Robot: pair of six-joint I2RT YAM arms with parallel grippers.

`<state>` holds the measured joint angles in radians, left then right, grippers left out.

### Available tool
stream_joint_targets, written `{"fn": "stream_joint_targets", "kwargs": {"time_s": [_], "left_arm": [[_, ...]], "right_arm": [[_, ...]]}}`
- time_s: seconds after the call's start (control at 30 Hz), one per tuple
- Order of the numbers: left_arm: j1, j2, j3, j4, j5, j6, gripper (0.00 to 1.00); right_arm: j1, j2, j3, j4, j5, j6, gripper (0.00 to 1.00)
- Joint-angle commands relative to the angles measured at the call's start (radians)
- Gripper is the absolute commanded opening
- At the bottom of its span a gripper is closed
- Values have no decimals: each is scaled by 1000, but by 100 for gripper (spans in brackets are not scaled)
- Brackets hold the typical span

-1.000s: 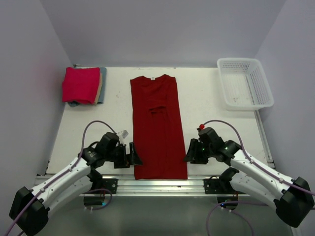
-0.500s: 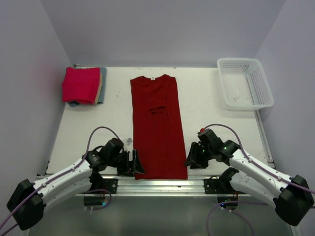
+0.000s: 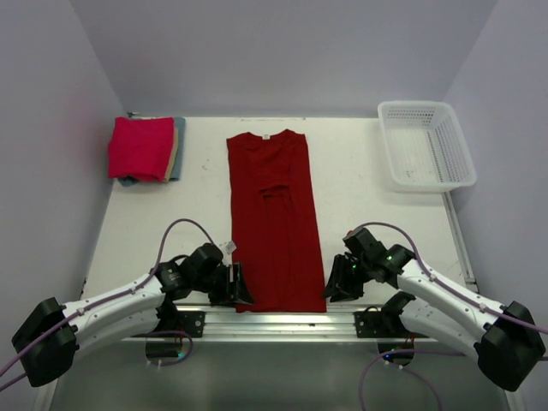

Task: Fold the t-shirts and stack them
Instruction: Fold the tshirt

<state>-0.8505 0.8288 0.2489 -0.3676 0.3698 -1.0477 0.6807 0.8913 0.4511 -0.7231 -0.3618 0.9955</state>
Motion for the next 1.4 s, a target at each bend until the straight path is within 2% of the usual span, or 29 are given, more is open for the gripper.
{"fn": "stream_joint_targets", "kwargs": {"time_s": [0.0,0.2,0.33,0.67,0.97,1.07,1.13,1.17,1.2,1.23,1.37], "left_arm": [[-38,-10,-22,-111,78,-60,64],[-70,7,-22,-91,64,-89,63],[-94,23,-33,-61,54,-106,64],[-104,30,-37,-44,34,-117,63],[-104,23,-39,-39,14,-126,62],[-105,36,-53,-13,14,-127,57],[-104,47,-57,15,17,-124,43],[-104,50,-60,22,18,-121,35],[-104,52,-57,18,17,-120,16],[-105,52,-54,10,6,-115,3],[-105,32,-19,-31,-22,-94,0]], "right_arm": [[5,35,12,-30,-78,5,36],[5,129,64,-56,-77,-64,44],[5,205,64,-19,-75,-87,45],[5,330,24,115,-75,-101,40],[17,359,3,148,-72,-80,32],[25,360,-17,181,-74,-64,24],[29,370,-28,192,-78,-58,16],[29,371,-26,195,-80,-58,6],[33,370,-26,195,-80,-58,1],[33,359,-25,191,-78,-58,0],[37,305,14,143,-57,-70,0]]}}
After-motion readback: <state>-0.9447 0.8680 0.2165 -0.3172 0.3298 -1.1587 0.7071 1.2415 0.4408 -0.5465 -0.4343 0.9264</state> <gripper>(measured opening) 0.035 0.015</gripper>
